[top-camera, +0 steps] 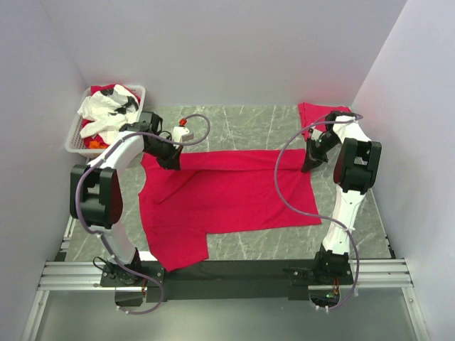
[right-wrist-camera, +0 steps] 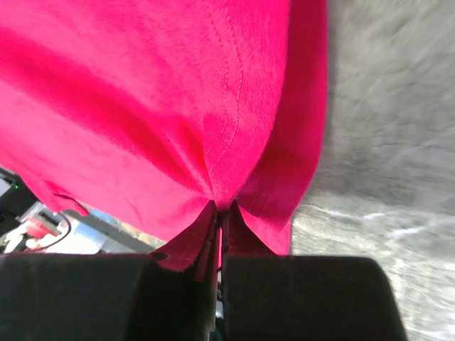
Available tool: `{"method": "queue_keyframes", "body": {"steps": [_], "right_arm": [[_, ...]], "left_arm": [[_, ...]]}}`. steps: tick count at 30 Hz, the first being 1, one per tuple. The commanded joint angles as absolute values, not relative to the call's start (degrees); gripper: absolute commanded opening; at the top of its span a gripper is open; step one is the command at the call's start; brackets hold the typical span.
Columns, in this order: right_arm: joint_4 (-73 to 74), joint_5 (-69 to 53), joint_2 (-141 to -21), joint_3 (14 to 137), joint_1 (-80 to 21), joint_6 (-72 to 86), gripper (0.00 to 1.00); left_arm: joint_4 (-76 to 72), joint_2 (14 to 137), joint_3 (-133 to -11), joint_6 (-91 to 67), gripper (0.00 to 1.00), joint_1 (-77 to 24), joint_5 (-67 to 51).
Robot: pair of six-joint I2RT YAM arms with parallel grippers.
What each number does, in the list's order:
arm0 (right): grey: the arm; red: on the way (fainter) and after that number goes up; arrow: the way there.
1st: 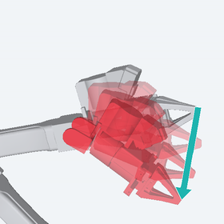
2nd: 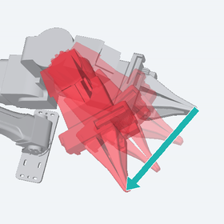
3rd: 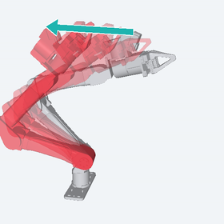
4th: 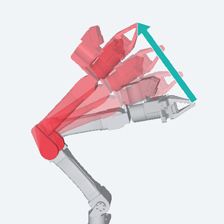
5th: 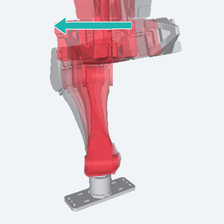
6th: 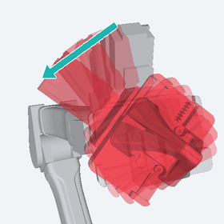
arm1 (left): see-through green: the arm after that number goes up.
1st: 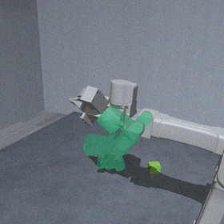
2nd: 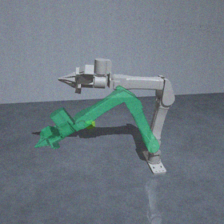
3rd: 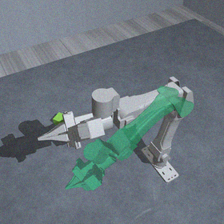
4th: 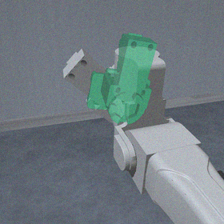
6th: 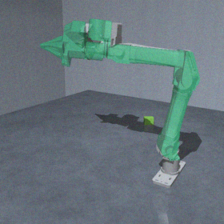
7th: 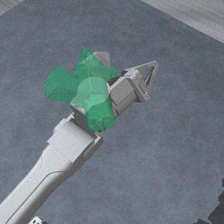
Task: Fold and stack the t-shirts
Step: Fold the tshirt
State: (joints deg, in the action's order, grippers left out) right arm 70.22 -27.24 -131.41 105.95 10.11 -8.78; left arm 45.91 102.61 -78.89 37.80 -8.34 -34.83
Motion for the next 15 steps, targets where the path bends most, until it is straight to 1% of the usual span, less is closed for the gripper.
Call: {"method": "queue_keyframes", "body": {"steps": [1, 8, 9, 11, 12, 15], "right_arm": [[71.28, -25.49, -131.92, 109.86, 10.46, -10.11, 0.0], [71.98, -25.58, -131.49, 110.92, 10.46, -12.39, 0.0], [72.07, -25.66, -131.31, 110.74, 10.46, -13.0, 0.02], [72.42, -26.1, -130.87, 110.04, 10.37, -13.18, 0.13], [72.33, -26.36, -130.78, 109.78, 10.46, -13.18, 0.2], [72.33, -27.24, -130.96, 109.34, 10.46, -12.57, 0.27]], "left_arm": [[50.7, 98.27, -77.17, 42.88, 0.01, -8.17, -36.65], [56.06, 96.59, -76.11, 46.31, 0.01, -8.09, -38.58], [56.51, 96.59, -76.2, 46.67, 0.01, -8.09, -38.76], [56.25, 96.59, -75.94, 46.32, 0.01, -8.09, -38.76], [56.16, 96.77, -75.85, 46.23, 0.01, -8.09, -38.85], [55.37, 97.47, -75.67, 45.62, 0.01, -8.09, -39.11]]}}
